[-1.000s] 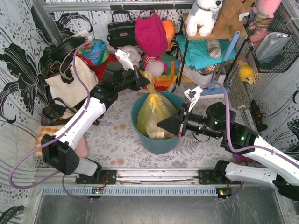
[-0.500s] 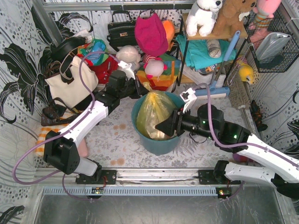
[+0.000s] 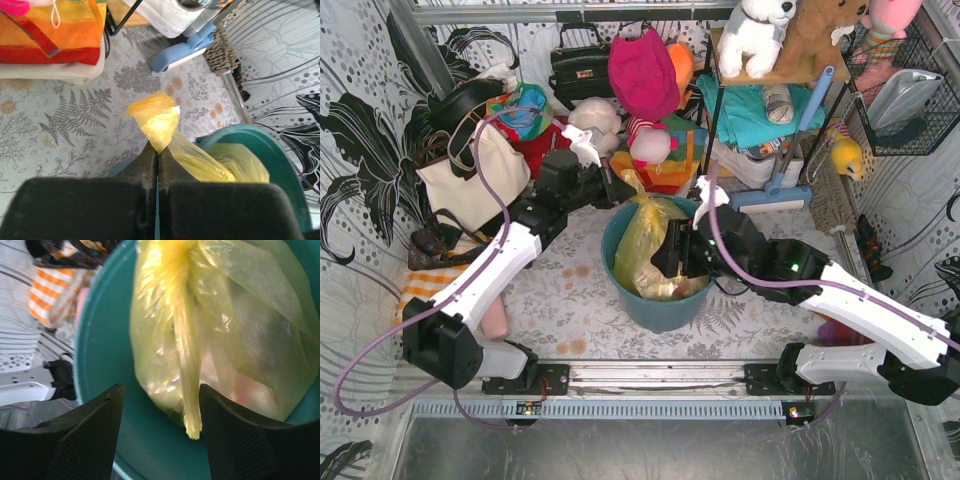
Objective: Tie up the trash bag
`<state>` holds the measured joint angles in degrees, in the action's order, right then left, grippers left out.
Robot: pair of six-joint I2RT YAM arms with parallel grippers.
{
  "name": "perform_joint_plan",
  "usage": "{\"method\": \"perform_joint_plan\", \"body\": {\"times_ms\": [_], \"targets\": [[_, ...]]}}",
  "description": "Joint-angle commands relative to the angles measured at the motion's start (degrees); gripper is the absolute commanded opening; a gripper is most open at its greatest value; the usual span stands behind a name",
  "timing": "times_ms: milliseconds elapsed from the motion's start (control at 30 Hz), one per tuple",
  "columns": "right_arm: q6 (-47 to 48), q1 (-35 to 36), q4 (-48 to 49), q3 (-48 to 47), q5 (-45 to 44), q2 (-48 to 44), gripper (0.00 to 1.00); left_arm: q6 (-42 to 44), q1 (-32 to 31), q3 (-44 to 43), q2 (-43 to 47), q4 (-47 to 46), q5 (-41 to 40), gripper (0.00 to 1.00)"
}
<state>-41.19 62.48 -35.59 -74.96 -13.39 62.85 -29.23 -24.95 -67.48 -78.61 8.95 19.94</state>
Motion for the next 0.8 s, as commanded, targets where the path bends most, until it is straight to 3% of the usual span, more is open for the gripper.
{"method": "perform_joint_plan", "body": {"times_ms": [0, 100, 333, 500, 767], "targets": [[-0.3, -0.4, -2.9, -0.9, -2.2, 2.6, 0.62, -0.7, 0.3, -2.2, 3.9, -1.6, 1.6, 0.0], [0.5, -1.0, -1.9, -0.4, -1.6, 4.2, 0.6, -1.2, 0.3, -1.8, 4.9, -1.7, 2.2, 0.0], [1.4, -2.8, -2.6, 0.3, -1.1, 6.3, 0.43, -1.5, 0.3, -1.7, 5.9, -1.6, 2.5, 0.0], [0.9, -2.9, -3.3, 0.9, 3.0, 5.6, 0.48, -1.4, 0.3, -1.8, 5.7, -1.6, 2.2, 0.0], [1.4, -2.9, -8.1, -0.4, 7.2, 5.2, 0.33, -1.0, 0.3, -2.4, 5.1, -1.6, 2.3, 0.0]]}}
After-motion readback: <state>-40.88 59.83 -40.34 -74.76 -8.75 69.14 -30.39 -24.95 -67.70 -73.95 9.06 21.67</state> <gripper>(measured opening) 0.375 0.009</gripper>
